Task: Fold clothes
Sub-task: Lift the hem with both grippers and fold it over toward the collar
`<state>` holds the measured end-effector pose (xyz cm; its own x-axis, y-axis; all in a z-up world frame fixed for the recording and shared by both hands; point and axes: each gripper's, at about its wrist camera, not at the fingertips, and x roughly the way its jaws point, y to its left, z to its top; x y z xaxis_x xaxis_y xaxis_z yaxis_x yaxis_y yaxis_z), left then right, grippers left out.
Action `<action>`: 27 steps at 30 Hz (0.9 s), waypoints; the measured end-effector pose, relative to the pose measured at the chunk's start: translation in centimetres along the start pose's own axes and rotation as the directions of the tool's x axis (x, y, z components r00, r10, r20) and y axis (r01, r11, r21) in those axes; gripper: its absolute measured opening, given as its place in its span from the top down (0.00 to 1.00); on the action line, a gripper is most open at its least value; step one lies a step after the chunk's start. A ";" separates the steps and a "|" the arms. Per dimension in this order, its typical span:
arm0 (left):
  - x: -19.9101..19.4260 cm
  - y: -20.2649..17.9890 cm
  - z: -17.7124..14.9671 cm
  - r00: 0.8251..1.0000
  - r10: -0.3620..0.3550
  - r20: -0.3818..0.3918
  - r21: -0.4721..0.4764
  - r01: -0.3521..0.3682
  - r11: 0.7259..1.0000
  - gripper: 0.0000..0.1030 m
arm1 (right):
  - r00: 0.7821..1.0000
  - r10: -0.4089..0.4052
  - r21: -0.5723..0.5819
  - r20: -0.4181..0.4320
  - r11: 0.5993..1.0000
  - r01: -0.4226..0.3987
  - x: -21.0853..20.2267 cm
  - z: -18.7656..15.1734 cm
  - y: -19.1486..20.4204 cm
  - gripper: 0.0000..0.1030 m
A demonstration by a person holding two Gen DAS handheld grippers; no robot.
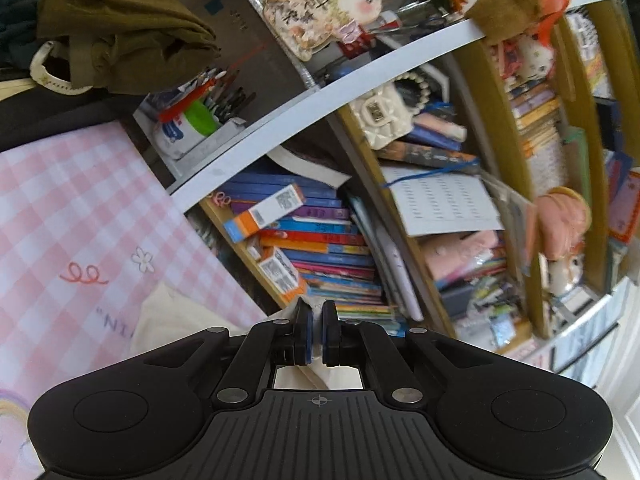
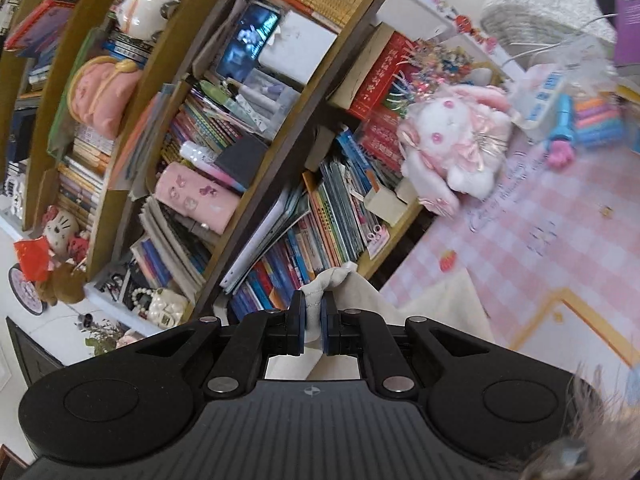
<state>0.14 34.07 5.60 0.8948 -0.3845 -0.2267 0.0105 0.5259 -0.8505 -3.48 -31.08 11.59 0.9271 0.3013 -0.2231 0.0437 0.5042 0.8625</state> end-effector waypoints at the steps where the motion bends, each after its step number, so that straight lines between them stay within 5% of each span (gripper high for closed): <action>1: 0.9 -0.1 0.0 1.000 0.015 0.000 0.001 -0.015 1.000 0.97 | 1.000 -0.004 -0.003 -0.010 1.000 0.004 1.2 0.5 -0.3 0.93; 13: 10.9 2.8 -0.6 0.976 0.216 0.012 -0.059 -0.215 0.975 0.97 | 0.989 -0.042 0.047 -0.144 0.998 0.049 15.3 3.2 -6.2 0.93; 19: 15.1 5.4 -1.0 0.930 0.368 -0.011 -0.072 -0.367 0.927 0.97 | 0.974 -0.116 0.045 -0.194 0.991 0.127 20.6 2.9 -9.6 0.93; 27: 18.6 8.4 -2.2 0.856 0.514 -0.056 -0.051 -0.517 0.855 0.97 | 0.924 -0.298 0.034 -0.240 0.948 0.315 24.7 1.1 -15.2 0.93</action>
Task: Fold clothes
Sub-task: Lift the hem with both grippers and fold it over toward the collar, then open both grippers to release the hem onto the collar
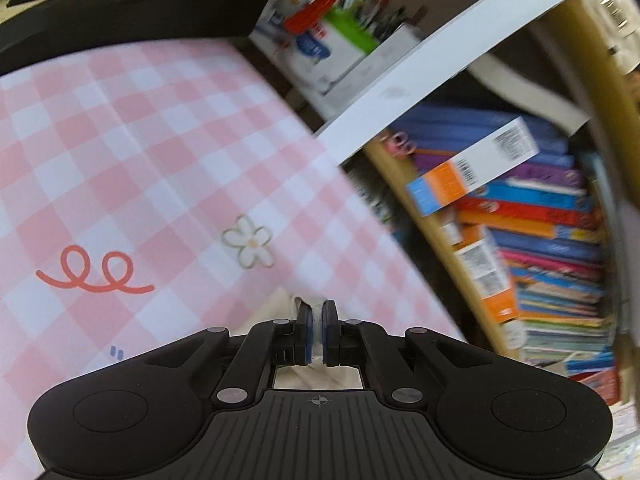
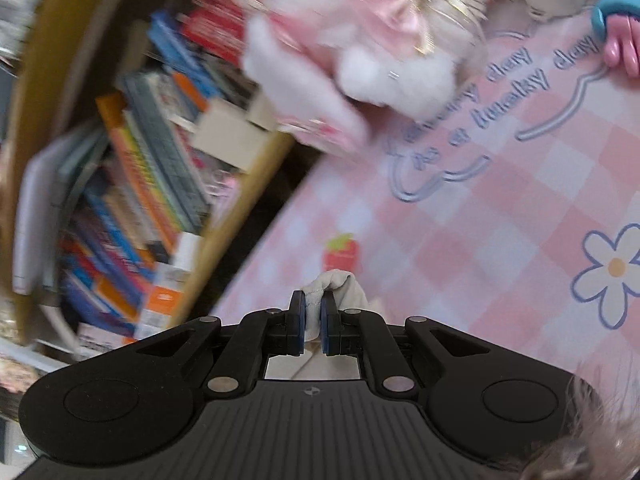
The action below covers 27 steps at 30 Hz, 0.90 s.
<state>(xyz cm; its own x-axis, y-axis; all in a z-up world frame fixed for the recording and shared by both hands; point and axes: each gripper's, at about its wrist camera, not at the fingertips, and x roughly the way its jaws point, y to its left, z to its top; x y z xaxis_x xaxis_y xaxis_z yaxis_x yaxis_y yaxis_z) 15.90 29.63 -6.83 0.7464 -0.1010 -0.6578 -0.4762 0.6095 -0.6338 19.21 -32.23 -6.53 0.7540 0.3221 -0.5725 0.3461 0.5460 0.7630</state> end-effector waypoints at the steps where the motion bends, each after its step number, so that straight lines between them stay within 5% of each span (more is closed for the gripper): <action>1: 0.3 0.0 -0.1 1.000 0.006 -0.006 0.010 -0.006 1.000 0.97 | 1.000 -0.011 -0.004 -0.007 1.000 0.011 0.4 -0.1 -0.2 0.93; 6: -0.1 -1.0 -0.5 0.999 0.036 -0.007 0.075 -0.035 0.997 0.91 | 0.999 -0.024 -0.068 -0.025 0.997 0.022 0.9 -0.2 -0.3 0.89; 10: -3.6 -4.0 -2.4 0.995 0.060 0.077 0.276 -0.080 0.958 0.82 | 0.995 -0.075 -0.237 0.064 0.968 0.088 -1.7 -0.2 1.9 0.40; 15: -4.8 -8.5 -7.9 0.999 0.029 0.036 0.548 -0.044 0.836 0.81 | 0.979 -0.121 -0.584 0.166 0.787 0.197 -4.0 -4.7 5.7 0.40; 19: -2.9 -11.4 -10.6 0.998 0.057 -0.030 0.659 -0.023 0.752 0.81 | 0.976 -0.164 -0.751 0.144 0.624 0.215 -2.0 -8.5 7.5 0.42; 23: -1.7 -12.5 -11.7 0.996 0.065 -0.056 0.705 -0.007 0.709 0.80 | 0.975 -0.202 -0.771 0.096 0.604 0.201 0.0 -9.5 7.6 0.43; 27: -1.2 -12.4 -11.6 0.996 0.066 -0.065 0.705 -0.001 0.709 0.80 | 0.973 -0.220 -0.791 0.070 0.581 0.189 1.1 -9.4 7.6 0.42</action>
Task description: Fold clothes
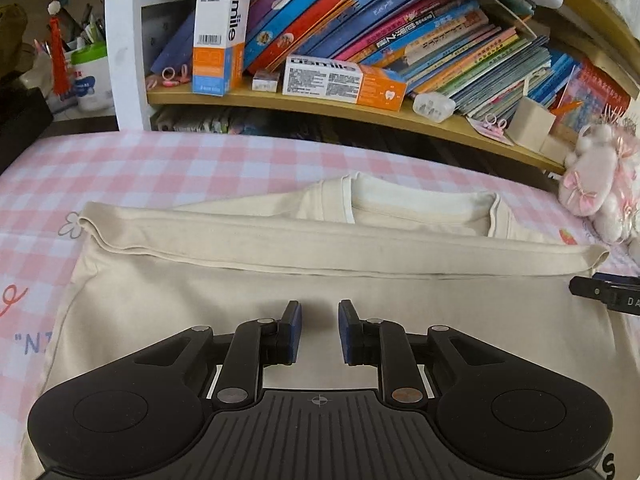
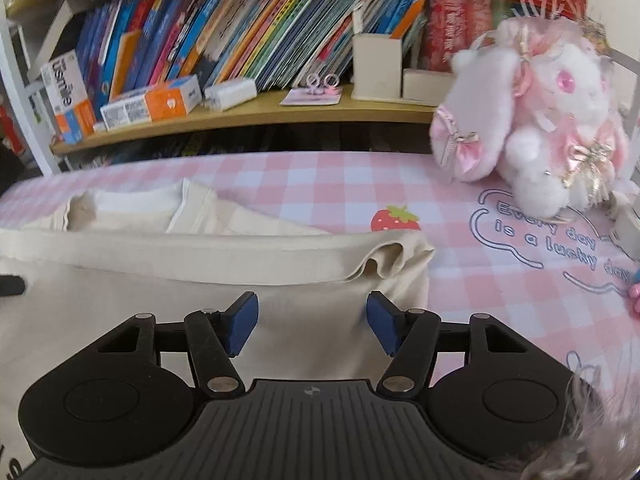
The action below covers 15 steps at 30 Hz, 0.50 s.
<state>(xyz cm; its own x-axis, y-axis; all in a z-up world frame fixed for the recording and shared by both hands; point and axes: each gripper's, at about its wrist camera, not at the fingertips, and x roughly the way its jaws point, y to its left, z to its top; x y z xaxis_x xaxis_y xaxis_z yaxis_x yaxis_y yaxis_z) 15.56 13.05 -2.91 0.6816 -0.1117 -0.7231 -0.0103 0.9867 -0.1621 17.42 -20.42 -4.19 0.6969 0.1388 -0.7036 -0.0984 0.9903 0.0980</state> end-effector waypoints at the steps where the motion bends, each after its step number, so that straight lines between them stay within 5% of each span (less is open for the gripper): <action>1: 0.0 0.0 0.0 1.000 -0.002 0.002 0.006 0.002 1.000 0.80 | 1.000 0.005 -0.011 -0.005 1.000 -0.005 0.1 0.1 0.0 0.42; 6: 0.4 -0.4 0.0 1.000 -0.007 0.001 0.037 0.007 0.999 0.80 | 0.998 0.062 -0.011 -0.006 0.998 -0.062 2.0 2.3 -0.4 0.42; 12: 0.4 -0.5 0.2 1.000 -0.006 -0.015 0.054 0.007 0.999 0.79 | 0.993 -0.011 0.108 0.119 0.994 -0.002 4.1 8.1 -3.4 0.43; 15: 0.7 -0.9 0.3 1.000 0.003 -0.013 0.072 -0.002 0.997 0.76 | 0.987 -0.010 0.108 0.162 0.994 -0.007 2.4 7.3 -3.6 0.43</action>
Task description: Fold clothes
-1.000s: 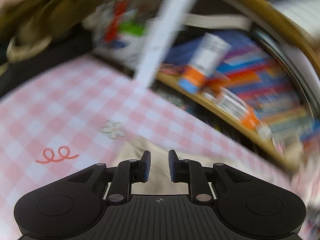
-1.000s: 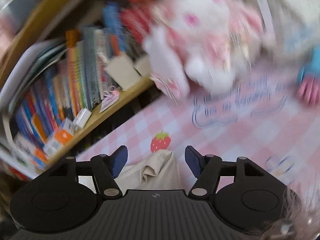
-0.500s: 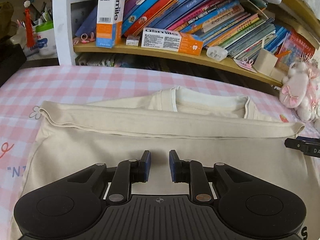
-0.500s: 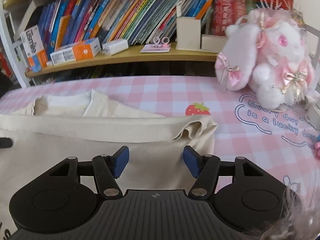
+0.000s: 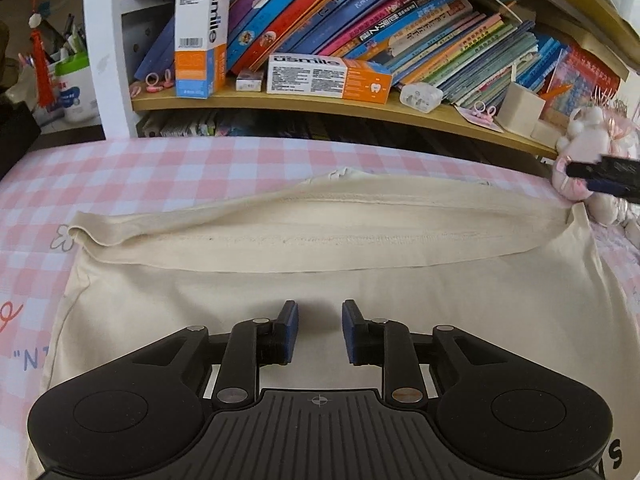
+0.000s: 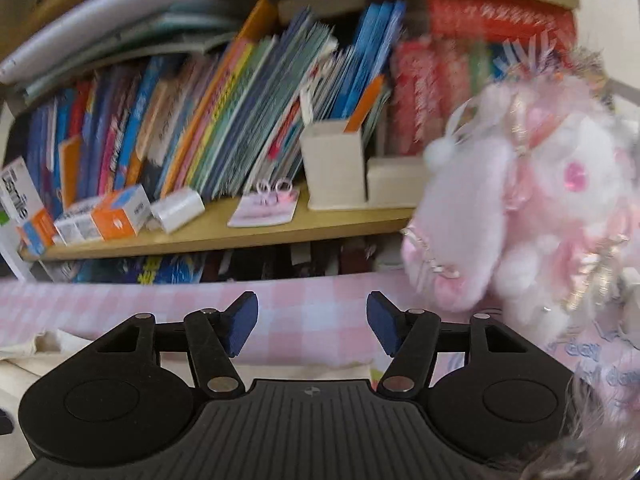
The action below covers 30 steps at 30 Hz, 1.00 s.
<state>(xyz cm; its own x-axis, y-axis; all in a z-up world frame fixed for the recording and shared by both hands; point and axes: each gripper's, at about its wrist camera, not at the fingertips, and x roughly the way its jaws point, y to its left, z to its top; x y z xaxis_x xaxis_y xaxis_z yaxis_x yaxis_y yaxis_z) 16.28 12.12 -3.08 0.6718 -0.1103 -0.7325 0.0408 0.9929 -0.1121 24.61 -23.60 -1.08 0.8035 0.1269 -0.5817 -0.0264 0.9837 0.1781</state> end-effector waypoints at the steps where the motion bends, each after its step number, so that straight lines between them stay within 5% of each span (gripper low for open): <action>1: 0.1 -0.2 0.1 1.000 0.005 0.001 0.005 -0.005 1.000 0.76 | 1.000 0.009 -0.003 0.006 1.000 -0.009 -0.8 -0.8 0.1 0.42; 13: 3.2 -1.2 2.9 0.999 0.040 -0.026 0.039 -0.039 0.998 0.74 | 0.996 0.055 -0.219 -0.076 0.973 -0.070 -4.1 -8.8 4.4 0.41; 17: 3.9 2.0 4.3 0.998 0.055 0.016 -0.119 -0.053 0.991 0.74 | 0.994 0.060 -0.209 -0.090 0.975 -0.077 -3.6 -8.8 4.0 0.39; 22: 2.1 7.1 3.8 0.986 0.162 0.049 -0.347 -0.135 0.928 0.74 | 0.993 0.058 -0.230 -0.101 0.970 -0.080 -3.3 -8.8 4.0 0.36; 30: -4.1 8.5 -1.0 0.974 0.227 -0.008 -0.193 -0.225 0.955 0.70 | 0.993 0.048 -0.161 -0.109 0.985 -0.065 -3.3 -8.1 3.3 0.37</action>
<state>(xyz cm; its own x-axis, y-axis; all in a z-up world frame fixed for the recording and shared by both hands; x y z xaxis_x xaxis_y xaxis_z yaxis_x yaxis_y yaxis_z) 13.10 20.93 -1.68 0.6572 0.1180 -0.7444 -0.2551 0.9642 -0.0723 17.09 -19.77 -5.03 0.7315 0.1872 -0.6557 -0.1744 0.9810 0.0854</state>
